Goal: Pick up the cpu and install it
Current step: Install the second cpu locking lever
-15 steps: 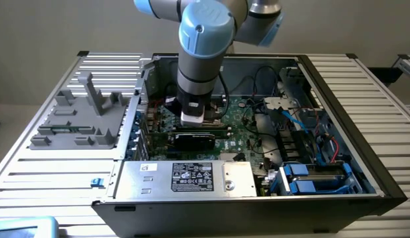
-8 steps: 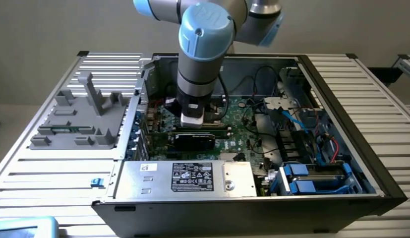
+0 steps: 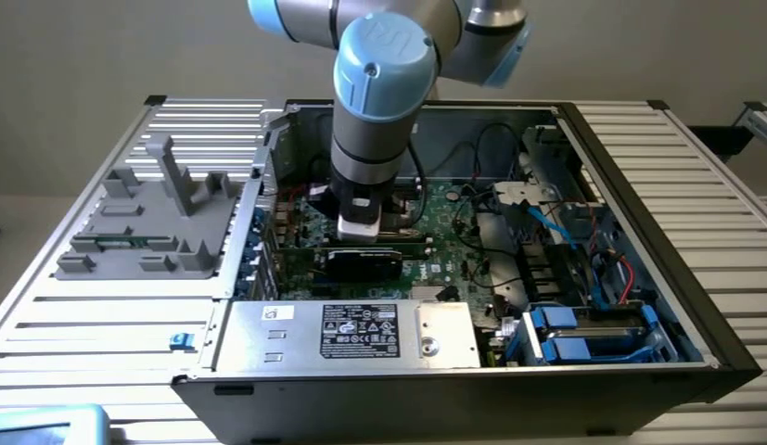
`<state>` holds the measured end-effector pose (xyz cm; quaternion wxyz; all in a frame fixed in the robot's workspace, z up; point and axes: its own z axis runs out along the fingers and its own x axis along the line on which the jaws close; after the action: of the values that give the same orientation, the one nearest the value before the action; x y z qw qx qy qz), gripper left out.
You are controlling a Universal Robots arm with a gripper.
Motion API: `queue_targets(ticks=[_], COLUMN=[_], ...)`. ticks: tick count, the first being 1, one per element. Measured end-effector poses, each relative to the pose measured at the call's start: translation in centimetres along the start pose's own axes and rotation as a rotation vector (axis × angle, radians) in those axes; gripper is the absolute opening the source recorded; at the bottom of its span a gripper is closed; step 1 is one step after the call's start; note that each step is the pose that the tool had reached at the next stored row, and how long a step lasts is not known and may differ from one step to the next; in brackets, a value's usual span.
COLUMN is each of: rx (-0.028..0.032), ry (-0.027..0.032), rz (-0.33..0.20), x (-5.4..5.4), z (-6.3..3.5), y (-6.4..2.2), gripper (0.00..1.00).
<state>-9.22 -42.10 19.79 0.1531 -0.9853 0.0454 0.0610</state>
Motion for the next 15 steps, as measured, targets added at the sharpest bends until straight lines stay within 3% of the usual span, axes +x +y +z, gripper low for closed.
queue_targets(ticks=[6,15], rx=[0.0150,0.0194], ry=[-0.0012,0.0006], rz=[-0.001,0.006], x=[0.03,0.07], z=[0.20,0.50], y=[0.05,0.16], gripper=[0.11,0.11])
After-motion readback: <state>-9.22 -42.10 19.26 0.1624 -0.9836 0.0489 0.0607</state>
